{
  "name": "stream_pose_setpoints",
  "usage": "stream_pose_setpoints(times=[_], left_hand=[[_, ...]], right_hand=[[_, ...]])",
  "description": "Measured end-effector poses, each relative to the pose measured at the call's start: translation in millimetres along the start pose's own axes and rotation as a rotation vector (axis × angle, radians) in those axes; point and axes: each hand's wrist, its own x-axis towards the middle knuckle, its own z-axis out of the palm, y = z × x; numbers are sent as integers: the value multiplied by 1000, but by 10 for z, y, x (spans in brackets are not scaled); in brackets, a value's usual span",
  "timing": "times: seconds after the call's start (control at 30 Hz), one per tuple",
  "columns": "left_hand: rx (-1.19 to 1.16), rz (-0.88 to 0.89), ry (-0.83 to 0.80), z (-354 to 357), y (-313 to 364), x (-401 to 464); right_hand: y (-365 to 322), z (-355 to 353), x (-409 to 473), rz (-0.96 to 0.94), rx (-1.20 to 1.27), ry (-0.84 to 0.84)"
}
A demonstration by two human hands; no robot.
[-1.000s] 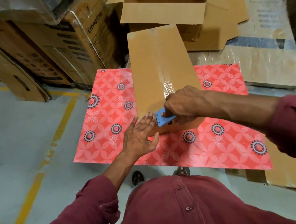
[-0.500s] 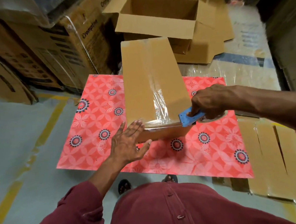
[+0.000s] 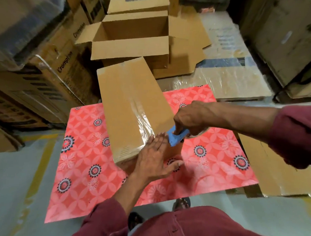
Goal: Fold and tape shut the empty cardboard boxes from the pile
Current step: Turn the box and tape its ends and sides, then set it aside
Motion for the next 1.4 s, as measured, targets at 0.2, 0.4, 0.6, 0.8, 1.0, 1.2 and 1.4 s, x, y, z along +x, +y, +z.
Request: stream_pose_setpoints(times=[0.2, 0.4, 0.6, 0.8, 1.0, 1.2, 1.4], left_hand=[[34, 30, 16, 19, -34, -29], [15, 46, 0, 35, -50, -45], [-10, 53, 7, 21, -68, -42], [52, -44, -52, -96, 31, 73], [146, 84, 13, -285, 17, 424], [113, 407, -270, -219, -45, 1067], [172, 533, -375, -175, -34, 1345]], right_hand=[[197, 152, -124, 66, 143, -21], [652, 357, -423, 204, 142, -146], [772, 566, -423, 238, 224, -136], [650, 638, -295, 206, 220, -146], [584, 586, -32, 176, 225, -120], [678, 694, 26, 173, 381, -105], [695, 788, -18, 183, 442, -31]])
